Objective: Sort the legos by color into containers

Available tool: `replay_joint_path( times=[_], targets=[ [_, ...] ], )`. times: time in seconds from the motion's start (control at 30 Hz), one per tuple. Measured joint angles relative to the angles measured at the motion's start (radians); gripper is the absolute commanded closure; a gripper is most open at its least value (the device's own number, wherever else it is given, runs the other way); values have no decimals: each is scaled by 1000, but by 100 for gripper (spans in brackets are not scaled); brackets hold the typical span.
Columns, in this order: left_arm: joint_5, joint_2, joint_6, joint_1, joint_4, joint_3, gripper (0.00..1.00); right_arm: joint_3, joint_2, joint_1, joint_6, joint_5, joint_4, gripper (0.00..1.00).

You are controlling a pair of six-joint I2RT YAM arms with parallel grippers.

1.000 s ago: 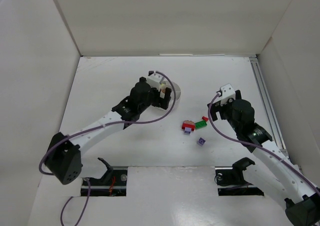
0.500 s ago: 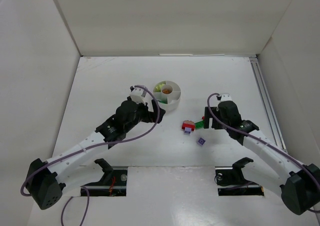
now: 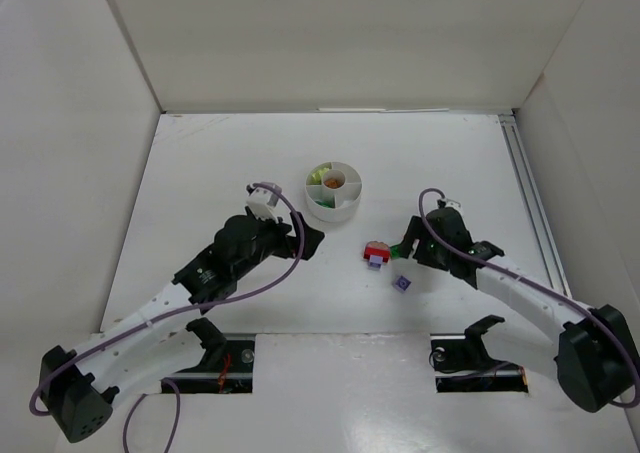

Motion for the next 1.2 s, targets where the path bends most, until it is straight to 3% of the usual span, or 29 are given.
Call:
replay_joint_path(
  times=[0.43,0.6,1.2],
  targets=[
    [51,-50,-12,0,24,-47,0,133,213,58,167,58,-17,23],
    [71,-64,-14,0,34,-47,0,135,240,63,235,67,-13,27],
    [83,-45,10,0,35,-47,0,135,275,68,333,155,-45,28]
  ],
)
